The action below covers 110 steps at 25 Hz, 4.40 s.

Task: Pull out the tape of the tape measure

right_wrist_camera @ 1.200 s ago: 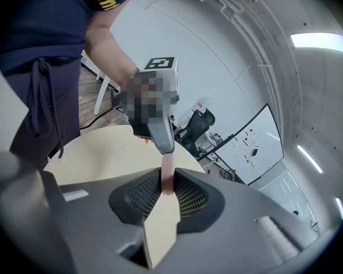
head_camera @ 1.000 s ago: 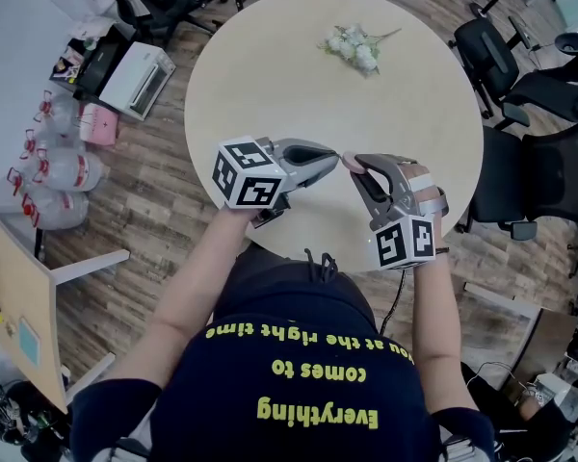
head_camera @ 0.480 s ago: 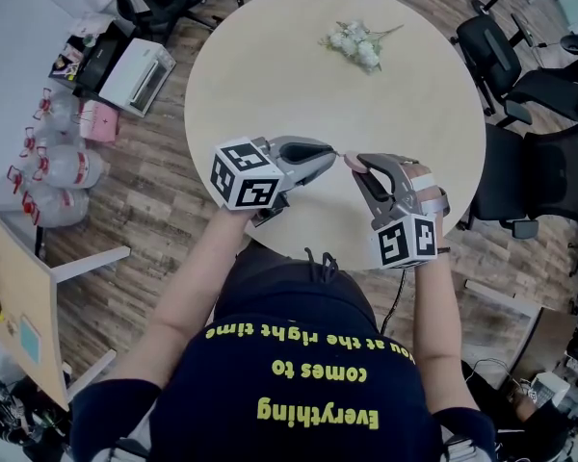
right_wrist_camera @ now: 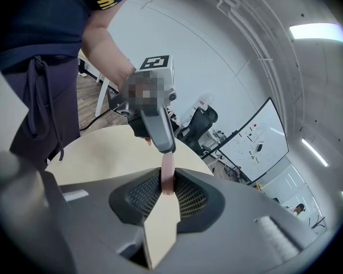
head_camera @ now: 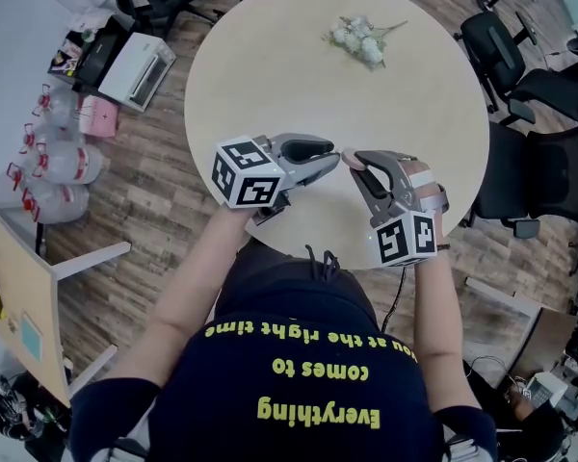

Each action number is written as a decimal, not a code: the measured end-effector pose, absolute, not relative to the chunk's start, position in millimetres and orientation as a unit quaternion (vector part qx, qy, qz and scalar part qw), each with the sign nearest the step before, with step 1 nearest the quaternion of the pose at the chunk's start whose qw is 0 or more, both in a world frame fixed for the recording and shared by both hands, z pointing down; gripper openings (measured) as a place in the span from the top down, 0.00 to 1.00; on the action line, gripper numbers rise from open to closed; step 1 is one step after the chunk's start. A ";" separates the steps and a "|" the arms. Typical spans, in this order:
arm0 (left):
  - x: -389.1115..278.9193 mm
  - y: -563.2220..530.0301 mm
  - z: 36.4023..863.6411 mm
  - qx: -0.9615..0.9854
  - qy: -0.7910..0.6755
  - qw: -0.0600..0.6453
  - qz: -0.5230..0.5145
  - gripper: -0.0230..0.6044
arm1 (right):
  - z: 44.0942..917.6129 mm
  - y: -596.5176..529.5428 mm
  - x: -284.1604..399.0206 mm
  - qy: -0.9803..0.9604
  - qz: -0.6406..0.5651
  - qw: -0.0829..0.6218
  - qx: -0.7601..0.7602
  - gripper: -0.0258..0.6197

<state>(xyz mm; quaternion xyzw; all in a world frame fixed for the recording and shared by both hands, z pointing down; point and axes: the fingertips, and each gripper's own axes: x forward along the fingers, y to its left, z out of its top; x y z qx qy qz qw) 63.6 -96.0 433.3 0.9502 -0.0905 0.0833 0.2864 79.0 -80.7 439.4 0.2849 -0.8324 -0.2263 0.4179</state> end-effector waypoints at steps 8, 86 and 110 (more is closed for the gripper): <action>59.2 -104.5 437.4 0.946 -0.096 0.298 0.078 0.81 | 442.8 -87.8 78.8 -0.834 -0.223 0.415 0.285 0.83; 10.1 -126.5 421.1 0.946 -0.235 0.216 0.057 0.89 | 470.5 -122.8 129.7 -0.839 0.055 0.306 0.447 0.94; -13.8 -139.3 376.0 0.932 -0.350 0.092 0.021 0.96 | 333.9 -105.6 162.2 -0.818 0.046 0.008 0.573 0.94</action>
